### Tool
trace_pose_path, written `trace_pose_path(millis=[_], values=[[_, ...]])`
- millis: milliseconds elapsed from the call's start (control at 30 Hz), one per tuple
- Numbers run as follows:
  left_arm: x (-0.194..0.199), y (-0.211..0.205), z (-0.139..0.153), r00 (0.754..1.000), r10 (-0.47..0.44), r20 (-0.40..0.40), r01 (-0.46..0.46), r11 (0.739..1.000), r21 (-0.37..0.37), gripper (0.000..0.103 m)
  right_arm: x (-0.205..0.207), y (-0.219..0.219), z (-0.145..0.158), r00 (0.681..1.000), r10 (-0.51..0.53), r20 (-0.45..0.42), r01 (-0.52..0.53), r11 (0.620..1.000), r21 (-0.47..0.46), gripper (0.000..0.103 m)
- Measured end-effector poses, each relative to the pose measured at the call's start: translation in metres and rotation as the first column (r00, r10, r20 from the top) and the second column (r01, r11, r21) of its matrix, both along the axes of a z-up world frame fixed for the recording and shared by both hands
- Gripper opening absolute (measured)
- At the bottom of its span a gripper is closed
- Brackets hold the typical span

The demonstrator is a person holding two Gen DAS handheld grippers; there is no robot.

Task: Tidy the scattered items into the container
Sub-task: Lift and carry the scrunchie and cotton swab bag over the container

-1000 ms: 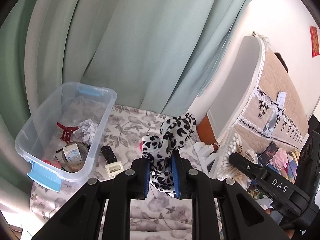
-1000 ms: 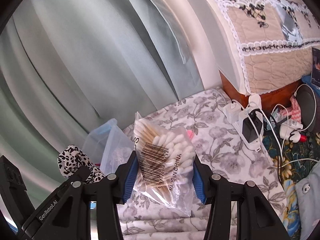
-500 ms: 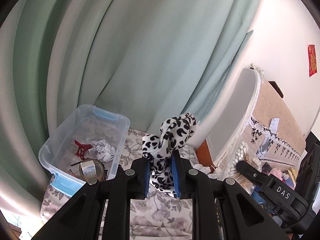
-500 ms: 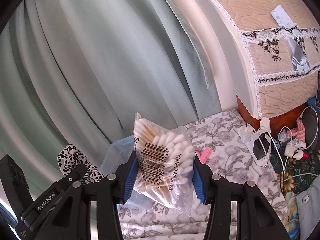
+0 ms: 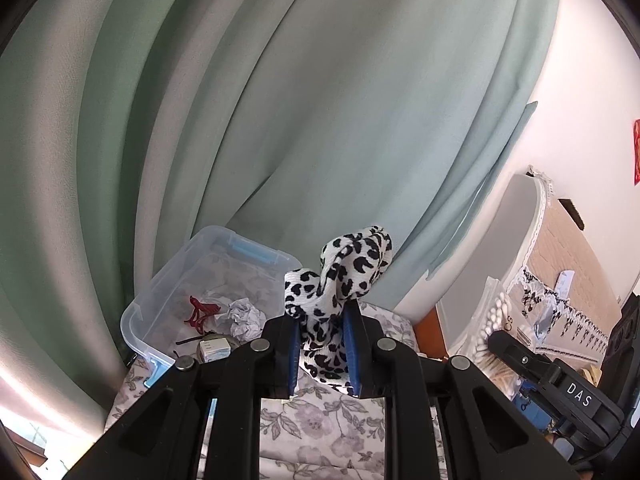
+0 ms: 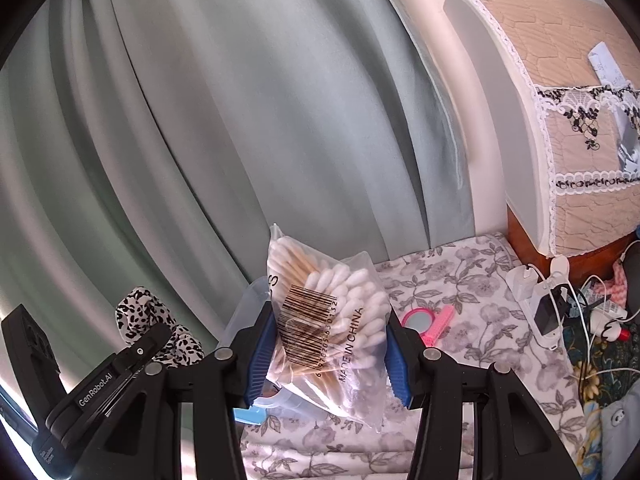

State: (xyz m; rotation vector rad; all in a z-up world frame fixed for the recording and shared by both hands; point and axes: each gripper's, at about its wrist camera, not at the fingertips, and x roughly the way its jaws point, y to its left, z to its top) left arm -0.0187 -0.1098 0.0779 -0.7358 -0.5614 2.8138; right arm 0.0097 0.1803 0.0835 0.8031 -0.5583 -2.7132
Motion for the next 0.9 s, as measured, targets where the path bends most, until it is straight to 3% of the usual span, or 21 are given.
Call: trace_pose_path(millis=[900], values=[[-0.046,-0.069,-0.045,0.992,0.075,0.098,-0.080,0.995,0.051,0.020,-0.053,-0.093,-0.027,0.986,0.145,0.085,-0.153,0.983,0.098,0.052]])
